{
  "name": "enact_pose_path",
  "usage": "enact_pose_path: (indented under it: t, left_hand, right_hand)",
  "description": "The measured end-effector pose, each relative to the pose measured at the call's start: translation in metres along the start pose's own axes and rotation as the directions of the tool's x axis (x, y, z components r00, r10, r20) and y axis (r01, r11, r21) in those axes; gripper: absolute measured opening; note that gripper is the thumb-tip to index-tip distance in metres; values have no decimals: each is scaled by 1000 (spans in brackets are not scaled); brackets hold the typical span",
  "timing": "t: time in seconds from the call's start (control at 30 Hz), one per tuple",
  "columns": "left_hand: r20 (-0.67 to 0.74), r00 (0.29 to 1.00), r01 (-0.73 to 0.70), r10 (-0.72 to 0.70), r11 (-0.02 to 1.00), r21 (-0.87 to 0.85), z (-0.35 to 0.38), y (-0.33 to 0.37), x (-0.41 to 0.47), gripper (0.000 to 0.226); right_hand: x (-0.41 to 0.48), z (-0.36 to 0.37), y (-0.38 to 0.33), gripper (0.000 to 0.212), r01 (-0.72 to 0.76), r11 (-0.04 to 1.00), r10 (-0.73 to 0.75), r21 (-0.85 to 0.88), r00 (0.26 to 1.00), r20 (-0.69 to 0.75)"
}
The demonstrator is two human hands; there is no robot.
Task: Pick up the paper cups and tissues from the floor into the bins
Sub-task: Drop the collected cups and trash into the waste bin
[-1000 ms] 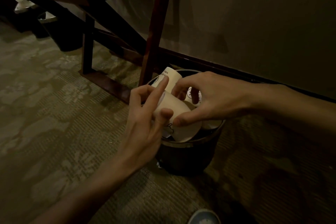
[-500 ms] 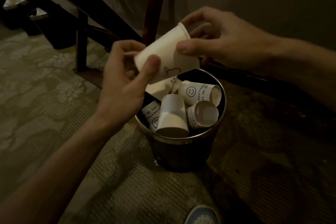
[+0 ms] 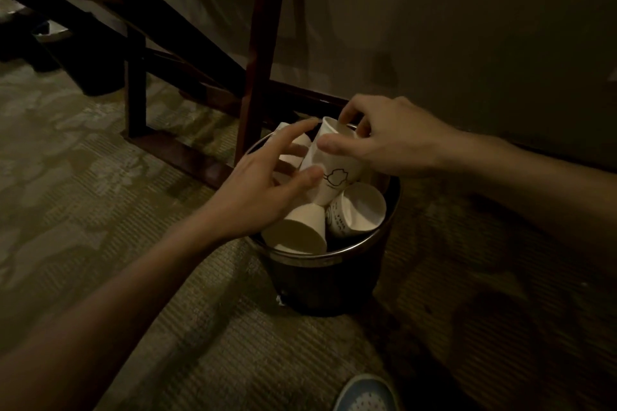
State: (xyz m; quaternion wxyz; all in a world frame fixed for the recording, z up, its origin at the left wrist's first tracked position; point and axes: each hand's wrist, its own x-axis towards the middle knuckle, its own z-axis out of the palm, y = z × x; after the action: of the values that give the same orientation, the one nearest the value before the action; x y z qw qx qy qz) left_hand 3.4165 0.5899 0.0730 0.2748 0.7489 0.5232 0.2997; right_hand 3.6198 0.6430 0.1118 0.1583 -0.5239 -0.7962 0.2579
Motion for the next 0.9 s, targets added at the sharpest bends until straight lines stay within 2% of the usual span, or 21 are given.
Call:
enact_pose_path:
  t: [0.17,0.27,0.37,0.43,0.53,0.6,0.73,0.83,0.9]
  left_hand:
    - [66,998,14,-21,995,97,-1,1,4,55]
    - [67,995,60,-69,991,124,-8,1,8,52]
    - [-58,995,91,-83,984,154,-21,12,9,60]
    - [-150,987,82,-62,988,131,-29,25,11,53]
    - [-172,985,5,15,993,115,-30,51,26,37]
    - [-104,989,-87,104,984,159,-20,79,39,41]
    - [152,954,-291,260,924,246,19,147,66,32]
    - [350,860,-476,371,830,290,71,193,81,35]
    - [477,788,-555,389,784,277,119,223,90,32]
  right_hand:
    - [2,-1,3,72,-139,986,137,-90,990,-23]
    - [2,3,6,79,-85,992,87,-91,996,20]
    - [1,-3,4,87,-32,996,37,-86,998,54]
    - [-3,-14,6,75,-13,994,17,-105,999,41]
    - [-24,-41,14,42,12,994,-18,-111,998,-53]
    - [-53,-60,25,27,35,996,-43,-85,994,-100]
    - [-136,-86,64,25,-47,997,52,59,995,-89]
    - [-203,-94,112,24,-187,977,199,103,971,-133]
    - [-246,-97,150,22,-275,957,287,87,938,-194]
